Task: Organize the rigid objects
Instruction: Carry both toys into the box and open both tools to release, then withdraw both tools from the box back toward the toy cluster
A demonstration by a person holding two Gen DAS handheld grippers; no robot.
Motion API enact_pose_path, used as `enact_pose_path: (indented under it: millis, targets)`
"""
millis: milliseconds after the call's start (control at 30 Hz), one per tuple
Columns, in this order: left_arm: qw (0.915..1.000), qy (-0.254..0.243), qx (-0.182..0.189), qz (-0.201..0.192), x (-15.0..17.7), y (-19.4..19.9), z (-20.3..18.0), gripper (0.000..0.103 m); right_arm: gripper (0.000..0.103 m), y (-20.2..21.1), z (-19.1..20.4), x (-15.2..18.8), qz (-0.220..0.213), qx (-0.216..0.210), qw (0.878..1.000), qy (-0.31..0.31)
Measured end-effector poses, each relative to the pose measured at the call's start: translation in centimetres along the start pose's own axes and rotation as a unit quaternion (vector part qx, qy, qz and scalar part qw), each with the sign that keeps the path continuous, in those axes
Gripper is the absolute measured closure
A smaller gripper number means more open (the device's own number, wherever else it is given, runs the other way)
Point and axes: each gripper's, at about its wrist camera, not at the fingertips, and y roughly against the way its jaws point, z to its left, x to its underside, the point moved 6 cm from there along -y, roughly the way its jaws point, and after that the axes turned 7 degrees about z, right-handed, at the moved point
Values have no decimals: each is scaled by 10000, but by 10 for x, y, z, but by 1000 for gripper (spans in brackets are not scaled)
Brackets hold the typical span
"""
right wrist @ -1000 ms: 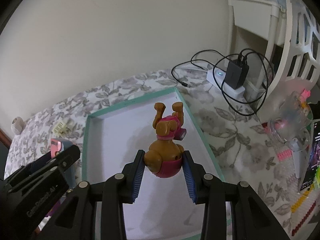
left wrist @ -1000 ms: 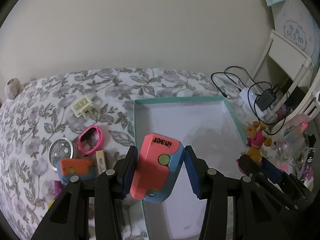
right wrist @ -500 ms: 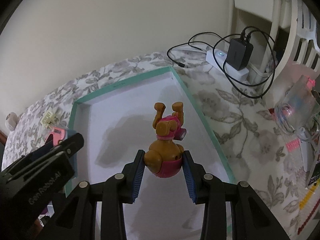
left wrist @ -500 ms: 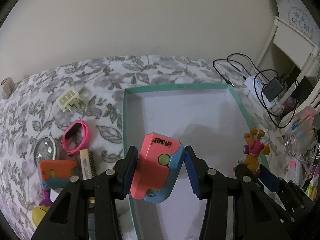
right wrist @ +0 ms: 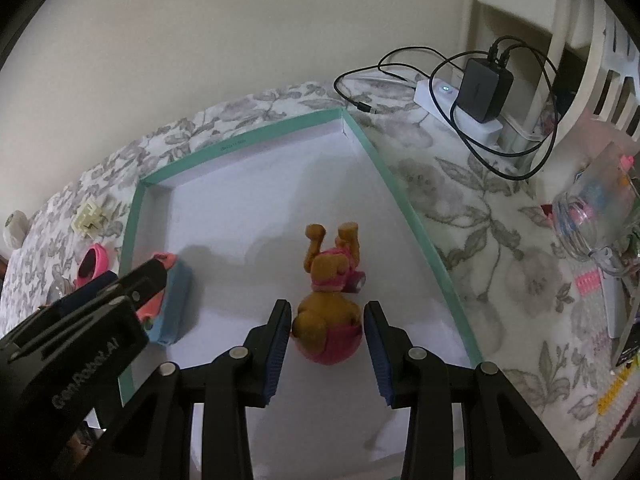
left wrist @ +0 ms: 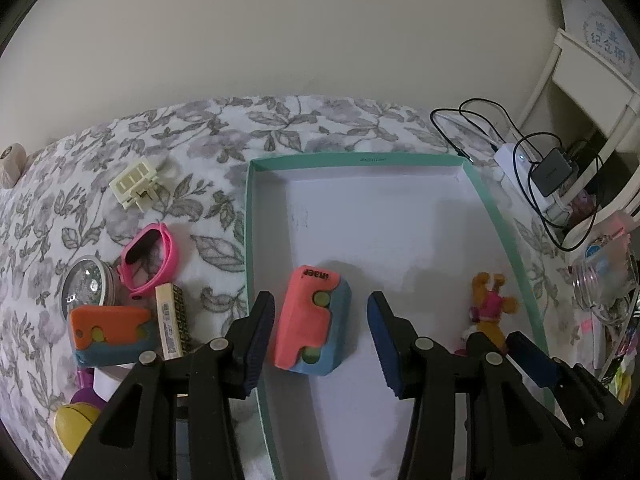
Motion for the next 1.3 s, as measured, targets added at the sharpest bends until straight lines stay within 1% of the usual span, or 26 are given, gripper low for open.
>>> enact_pose_path:
  millis: [233, 333, 400, 433, 467, 500, 567, 600, 667, 733, 800, 833, 900, 1000, 1067, 1133, 1167, 1200, 1300]
  targets:
    - [9997, 210, 54, -72, 0, 19, 11, 53, 62, 11, 1, -3, -57, -28, 10000, -14]
    - [9992, 336, 55, -193, 3, 35, 18, 53, 62, 19, 3, -3, -115, -9, 9999, 23]
    - [9989, 407, 72, -219, 5, 43, 23, 52, 60, 23, 4, -3, -120, -5, 9999, 26]
    - [9988, 432, 64, -218, 6, 45, 24, 49, 59, 25, 7, -1, -117, -18, 9999, 48]
    - [9985, 486, 52, -229, 8, 49, 28, 45, 56, 26, 9, -1, -124, -24, 9999, 77]
    - [9984, 520, 41, -238, 9, 51, 30, 42, 49, 27, 11, 1, -128, -19, 9999, 112]
    - [9980, 590, -13, -230, 13, 55, 36, 35, 42, 29, 15, 3, -133, -30, 9997, 196]
    - [9978, 624, -33, -222, 15, 56, 40, 34, 42, 29, 17, 4, -120, -36, 9997, 221]
    - [9972, 722, -102, -182, 19, 57, 48, 27, 42, 30, 19, 7, -86, -21, 9996, 266]
    - [9960, 855, -208, -155, 23, 57, 58, 25, 38, 29, 20, 9, -82, 11, 9995, 303]
    - [9949, 960, -278, -129, 27, 56, 67, 21, 30, 30, 21, 10, -94, 53, 9994, 338]
    - [9943, 1017, -308, -95, 30, 54, 72, 18, 28, 30, 21, 11, -103, 88, 9993, 357]
    - [9935, 1084, -347, -80, 33, 52, 78, 16, 21, 29, 21, 12, -108, 84, 9992, 370]
    - [9925, 1165, -357, -48, 38, 51, 83, 13, 14, 27, 21, 13, -97, 30, 9992, 375]
    - [9919, 1208, -372, -79, 40, 51, 86, 6, 11, 25, 21, 15, -76, 26, 9993, 367]
    - [9914, 1250, -383, -91, 41, 52, 88, 5, 6, 24, 21, 16, -63, -1, 9993, 367]
    - [9911, 1272, -372, -89, 42, 52, 89, 4, 1, 24, 21, 16, -68, -16, 9993, 369]
    - [9910, 1288, -354, -88, 42, 53, 90, 4, 0, 24, 21, 17, -84, -29, 9993, 375]
    - [9904, 1330, -368, -83, 43, 56, 94, 3, 0, 27, 23, 17, -143, -39, 9991, 385]
